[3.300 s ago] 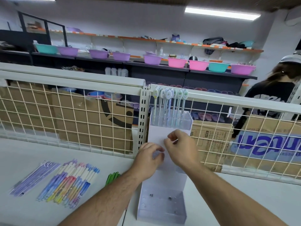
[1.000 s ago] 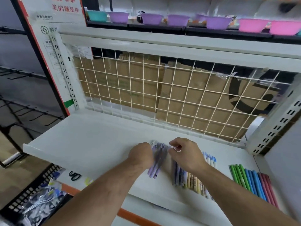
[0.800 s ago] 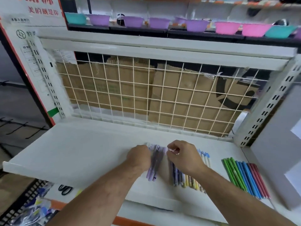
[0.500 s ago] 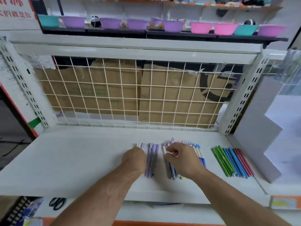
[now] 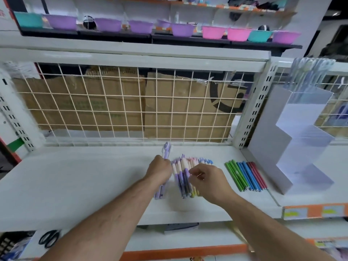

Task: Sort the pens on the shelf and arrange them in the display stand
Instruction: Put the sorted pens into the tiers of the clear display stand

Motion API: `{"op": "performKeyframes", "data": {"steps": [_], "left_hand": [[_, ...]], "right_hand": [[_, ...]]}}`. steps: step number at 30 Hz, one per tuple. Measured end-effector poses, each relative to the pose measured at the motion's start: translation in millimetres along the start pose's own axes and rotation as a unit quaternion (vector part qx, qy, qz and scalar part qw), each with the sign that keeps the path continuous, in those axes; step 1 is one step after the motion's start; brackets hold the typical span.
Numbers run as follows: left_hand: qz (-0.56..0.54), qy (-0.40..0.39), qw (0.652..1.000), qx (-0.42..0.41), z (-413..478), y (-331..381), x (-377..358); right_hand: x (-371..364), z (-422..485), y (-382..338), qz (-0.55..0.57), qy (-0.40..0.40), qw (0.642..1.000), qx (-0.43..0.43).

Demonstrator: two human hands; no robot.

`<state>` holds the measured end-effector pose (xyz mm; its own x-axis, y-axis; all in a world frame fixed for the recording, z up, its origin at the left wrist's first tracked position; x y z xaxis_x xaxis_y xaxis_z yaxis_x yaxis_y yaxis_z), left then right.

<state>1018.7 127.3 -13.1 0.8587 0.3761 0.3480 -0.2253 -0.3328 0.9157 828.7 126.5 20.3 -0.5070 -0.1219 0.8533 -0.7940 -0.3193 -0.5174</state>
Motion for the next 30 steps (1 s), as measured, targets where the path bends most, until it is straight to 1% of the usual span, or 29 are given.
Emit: {"op": "performKeyframes", "data": {"steps": [2, 6, 9, 12, 14, 18, 23, 26, 30], "left_hand": [[-0.045, -0.015, 0.999, -0.007, -8, 9, -23], [-0.046, -0.006, 0.999, -0.029, -28, 32, -67], [-0.077, -0.025, 0.995, -0.055, -48, 54, -109], [-0.163, -0.066, 0.983, -0.051, -67, 73, -158], [-0.219, -0.088, 0.970, -0.051, -76, 88, -189], [-0.261, -0.107, 0.957, -0.073, -94, 121, -237], [-0.284, -0.136, 0.944, -0.095, -110, 157, -278], [-0.325, -0.169, 0.925, -0.095, -114, 183, -292], [-0.346, -0.207, 0.910, -0.095, -105, 211, -308]], "right_hand": [[13, -3, 8, 0.005, 0.010, 1.000, 0.004], [45, -11, 38, 0.023, 0.016, 1.000, 0.013], [76, -17, 68, 0.033, 0.024, 0.999, 0.013], [109, -23, 101, 0.046, 0.024, 0.999, 0.005], [133, -25, 119, 0.037, 0.040, 0.998, 0.012], [177, -25, 153, 0.050, 0.056, 0.997, 0.014], [224, -14, 179, 0.099, 0.089, 0.991, 0.000], [243, 0, 193, 0.146, 0.108, 0.983, -0.025], [260, 23, 206, 0.177, 0.127, 0.974, -0.065]]}}
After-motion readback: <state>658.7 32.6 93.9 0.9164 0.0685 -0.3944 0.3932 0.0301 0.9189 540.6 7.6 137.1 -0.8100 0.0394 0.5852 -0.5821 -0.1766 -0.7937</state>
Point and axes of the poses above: each hand's wrist, its own z-axis towards the middle knuckle, its own x-axis out of the back of the hand, y = z × x, the point moved 9 cm from there along z, towards the middle knuckle, and after that the axes turned 14 degrees about -z, right-handed, at the moved point
